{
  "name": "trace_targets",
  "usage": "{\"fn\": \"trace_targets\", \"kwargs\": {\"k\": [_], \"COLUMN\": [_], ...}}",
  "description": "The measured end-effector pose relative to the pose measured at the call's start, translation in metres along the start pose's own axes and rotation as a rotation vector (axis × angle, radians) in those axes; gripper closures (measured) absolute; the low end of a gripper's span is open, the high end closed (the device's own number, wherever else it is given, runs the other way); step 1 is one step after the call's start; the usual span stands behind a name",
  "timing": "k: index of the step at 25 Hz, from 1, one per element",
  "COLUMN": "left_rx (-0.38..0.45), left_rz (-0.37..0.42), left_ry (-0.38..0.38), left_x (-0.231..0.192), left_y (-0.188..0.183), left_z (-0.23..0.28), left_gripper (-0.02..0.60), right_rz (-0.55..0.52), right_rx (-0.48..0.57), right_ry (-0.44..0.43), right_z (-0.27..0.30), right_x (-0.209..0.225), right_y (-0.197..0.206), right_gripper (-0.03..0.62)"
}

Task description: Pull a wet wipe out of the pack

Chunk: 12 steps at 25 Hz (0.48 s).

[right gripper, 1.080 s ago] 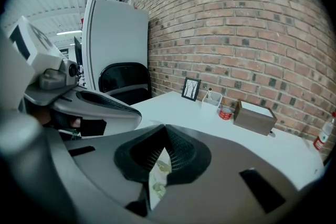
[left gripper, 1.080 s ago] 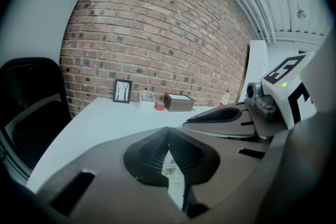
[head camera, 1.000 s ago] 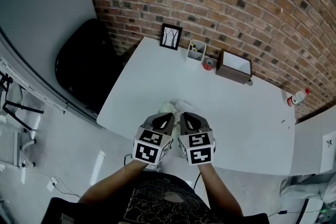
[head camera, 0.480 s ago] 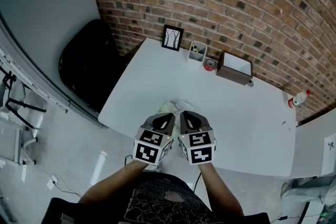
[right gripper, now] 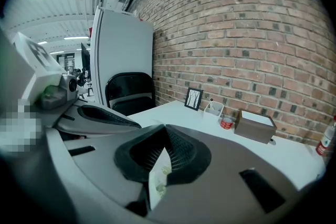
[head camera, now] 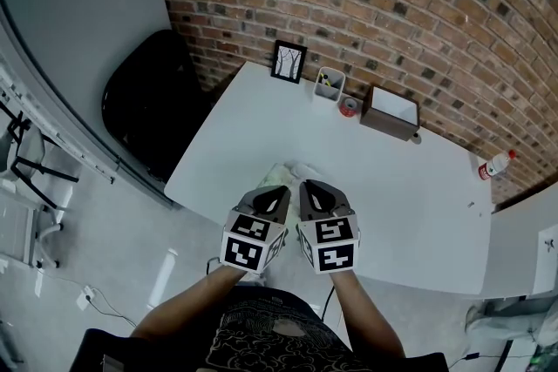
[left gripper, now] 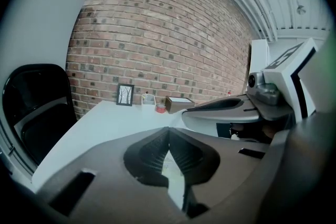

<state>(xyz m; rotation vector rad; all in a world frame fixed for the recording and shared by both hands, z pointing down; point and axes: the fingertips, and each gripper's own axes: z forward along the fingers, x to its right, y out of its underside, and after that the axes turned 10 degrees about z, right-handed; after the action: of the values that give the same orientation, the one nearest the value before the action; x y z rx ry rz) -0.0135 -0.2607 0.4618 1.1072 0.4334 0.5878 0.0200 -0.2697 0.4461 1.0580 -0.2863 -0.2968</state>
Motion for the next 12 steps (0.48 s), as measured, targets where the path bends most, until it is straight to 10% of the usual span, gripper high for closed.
{"fn": "trace_targets", "kwargs": {"k": [12], "left_rx": [0.019], "left_rz": [-0.005], "left_ry": [-0.040], "left_x": [0.012], "left_y": [0.000], "left_z": [-0.020], "left_gripper": [0.569], "right_rz": [-0.016], "right_rx": [0.058], "right_ry": [-0.020], "right_z": [-0.027], "right_x": [-0.010], "right_y": [-0.010], "right_gripper": [0.577]}}
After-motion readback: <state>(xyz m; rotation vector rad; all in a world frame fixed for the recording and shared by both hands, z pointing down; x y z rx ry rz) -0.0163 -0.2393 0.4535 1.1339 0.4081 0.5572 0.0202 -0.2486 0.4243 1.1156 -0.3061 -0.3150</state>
